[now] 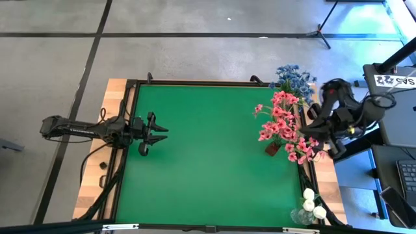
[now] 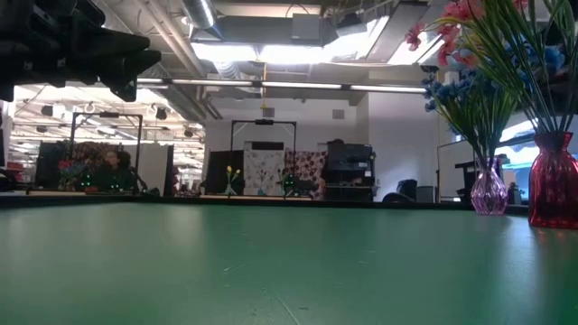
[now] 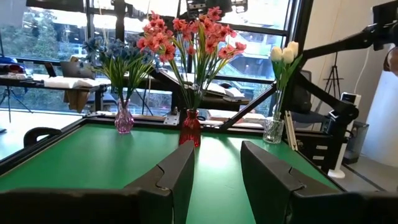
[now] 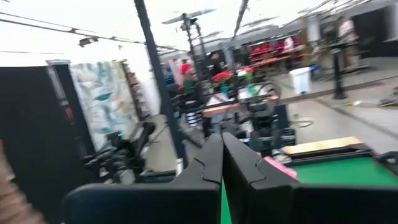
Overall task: Sort flowers into vase by color
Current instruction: Return to Home Position
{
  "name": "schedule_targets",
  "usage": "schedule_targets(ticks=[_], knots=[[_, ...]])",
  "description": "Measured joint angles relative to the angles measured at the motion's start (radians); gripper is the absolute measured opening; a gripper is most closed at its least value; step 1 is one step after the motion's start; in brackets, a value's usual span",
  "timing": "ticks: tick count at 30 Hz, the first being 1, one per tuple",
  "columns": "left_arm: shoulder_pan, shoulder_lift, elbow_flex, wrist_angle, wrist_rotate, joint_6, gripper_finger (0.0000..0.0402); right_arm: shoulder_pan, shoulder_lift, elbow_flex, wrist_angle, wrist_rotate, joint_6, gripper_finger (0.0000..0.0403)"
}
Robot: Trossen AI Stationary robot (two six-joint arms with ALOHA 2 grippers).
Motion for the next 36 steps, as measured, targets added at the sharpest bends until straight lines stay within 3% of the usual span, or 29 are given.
schedule_targets(ticks=[6,12,16,22,29,36], knots=[[0.0,0.0,0.0,0.0,0.0,0.0,0.0128,-0.353,0.048,-0.024,0.005,-0.229,0.064,0.0002],[0.0,0.0,0.0,0.0,0.0,0.0,0.0128,-0.696,0.042,-0.023,0.02,-0.673,0.154,0.0002],[0.0,0.0,0.0,0.001,0.0,0.0,0.0128,-0.815,-0.015,-0.025,0.04,-0.905,0.162,0.0002],[0.0,0.0,0.0,0.001,0.0,0.0,0.0128,-0.851,-0.183,-0.065,0.082,-0.891,0.099,0.0001],[0.0,0.0,0.001,0.001,0.0,0.0,0.0128,-0.848,-0.349,-0.307,0.349,-0.914,0.173,0.0001],[0.0,0.0,0.001,0.001,0.0,0.0,0.0128,-0.848,-0.443,-0.516,0.662,-1.07,0.261,0.0]])
